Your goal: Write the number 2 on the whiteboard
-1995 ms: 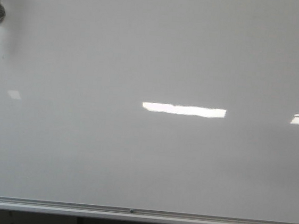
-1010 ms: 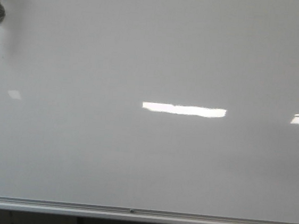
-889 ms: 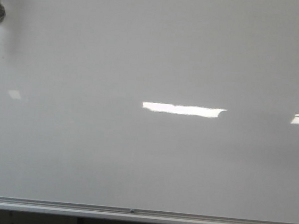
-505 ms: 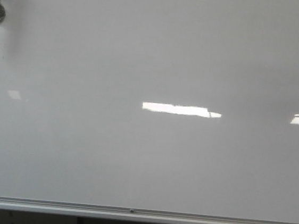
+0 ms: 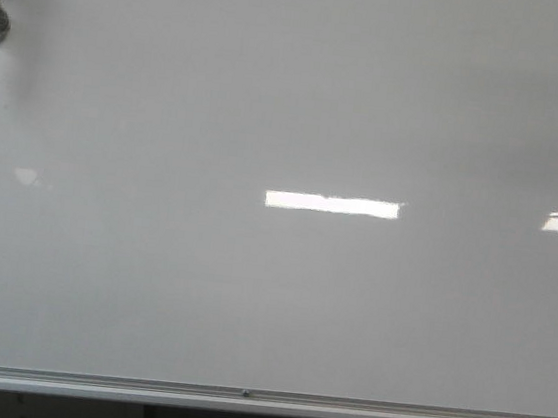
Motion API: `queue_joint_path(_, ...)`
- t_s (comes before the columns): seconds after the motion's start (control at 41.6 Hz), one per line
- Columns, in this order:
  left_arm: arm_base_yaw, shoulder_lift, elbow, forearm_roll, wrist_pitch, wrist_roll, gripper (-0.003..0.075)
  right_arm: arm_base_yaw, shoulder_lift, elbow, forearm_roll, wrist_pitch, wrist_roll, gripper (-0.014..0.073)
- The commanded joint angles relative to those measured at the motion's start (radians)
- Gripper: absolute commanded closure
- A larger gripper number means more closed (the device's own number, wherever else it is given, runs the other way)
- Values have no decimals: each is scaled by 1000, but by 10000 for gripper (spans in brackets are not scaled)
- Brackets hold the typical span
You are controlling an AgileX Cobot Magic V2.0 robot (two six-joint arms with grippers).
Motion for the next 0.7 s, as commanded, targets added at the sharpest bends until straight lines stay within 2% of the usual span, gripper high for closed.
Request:
queue_joint_path(0.0,-7,39,-33,0,-66,-2,741,-6,35,-34,-5,-64,-9,663)
queue_joint_path(0.264,-7,91,-31,-9,-61,-2,741,-6,79,-34,-6,17,-20,638)
queue_joint_path(0.361,-7,98,-29,-9,-58,-2,740,-6,85,-34,-6,39,-60,532)
queue_joint_path(0.433,-7,98,-26,-9,-58,-2,726,-6,88,-34,-6,43,-76,409)
queue_joint_path(0.481,-7,100,-23,-9,-57,-2,671,-6,90,-34,-6,43,-79,270)
queue_joint_path(0.553,-7,102,-23,-9,-60,-2,483,-6,90,-34,-6,47,-79,55)
queue_joint_path(0.625,-7,111,-23,-1,-73,-2,258,-6,90,-34,-6,59,-79,-29)
queue_joint_path(0.673,-7,127,-23,-1,-84,-2,162,-6,90,-34,-6,64,-79,-29)
